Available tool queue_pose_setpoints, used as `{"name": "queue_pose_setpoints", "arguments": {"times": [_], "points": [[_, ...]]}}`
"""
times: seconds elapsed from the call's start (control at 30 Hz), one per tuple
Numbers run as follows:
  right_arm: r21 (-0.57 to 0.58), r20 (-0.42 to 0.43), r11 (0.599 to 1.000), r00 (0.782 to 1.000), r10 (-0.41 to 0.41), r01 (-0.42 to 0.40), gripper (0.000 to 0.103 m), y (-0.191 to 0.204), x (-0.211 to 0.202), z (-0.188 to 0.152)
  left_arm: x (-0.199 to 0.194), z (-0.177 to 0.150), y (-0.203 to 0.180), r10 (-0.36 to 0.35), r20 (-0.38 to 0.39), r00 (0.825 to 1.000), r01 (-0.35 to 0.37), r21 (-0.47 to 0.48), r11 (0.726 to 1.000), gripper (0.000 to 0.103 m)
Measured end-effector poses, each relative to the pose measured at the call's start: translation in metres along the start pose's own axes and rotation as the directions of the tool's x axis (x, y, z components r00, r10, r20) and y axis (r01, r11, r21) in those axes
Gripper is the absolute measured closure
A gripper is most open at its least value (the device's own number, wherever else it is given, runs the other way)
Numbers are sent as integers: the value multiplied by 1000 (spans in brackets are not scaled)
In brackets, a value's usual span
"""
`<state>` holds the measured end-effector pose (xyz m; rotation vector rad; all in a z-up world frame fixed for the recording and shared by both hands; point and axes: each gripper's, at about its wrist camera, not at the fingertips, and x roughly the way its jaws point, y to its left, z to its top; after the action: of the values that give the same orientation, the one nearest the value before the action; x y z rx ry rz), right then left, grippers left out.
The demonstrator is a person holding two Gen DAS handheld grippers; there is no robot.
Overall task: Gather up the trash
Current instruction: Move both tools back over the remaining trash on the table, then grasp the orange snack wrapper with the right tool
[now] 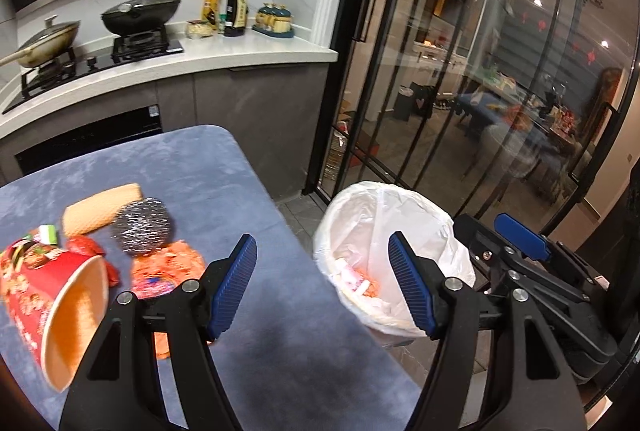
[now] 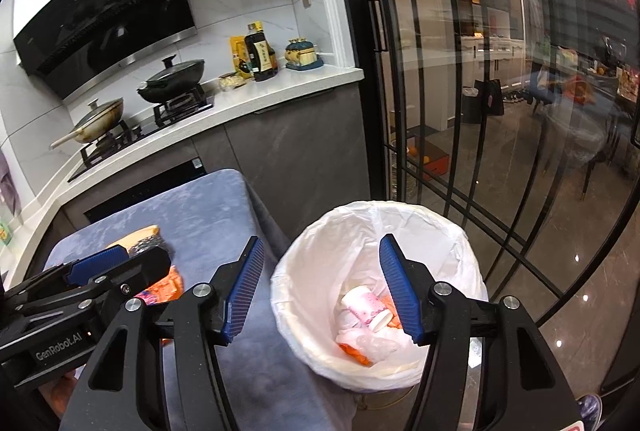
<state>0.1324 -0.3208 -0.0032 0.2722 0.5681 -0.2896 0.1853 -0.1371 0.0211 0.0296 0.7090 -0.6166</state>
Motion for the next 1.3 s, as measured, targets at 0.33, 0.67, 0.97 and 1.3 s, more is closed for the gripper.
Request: {"name": "queue_pose_setpoints", "arguments": {"times": [0.33,0.67,0.97,1.3], "points": [[-84,-24,993,997,75,-77,44,57,-24,-19,-48,-24,47,124,35,992,-123,-37,992,32],[-104,-103,979,981,163,-173,40,112,-29,-52,-101,-64,126,306,17,952,-300,-147,943,23],[-146,-211,958,954,215,-248,40,167,-13,-89,-132,-105,190,416,-42,909,-413,-242,878,22],[-204,-243,949,951,189,-241,40,205,16,-107,-144,-135,223,443,-88,892,-449,-282,848,22]]}}
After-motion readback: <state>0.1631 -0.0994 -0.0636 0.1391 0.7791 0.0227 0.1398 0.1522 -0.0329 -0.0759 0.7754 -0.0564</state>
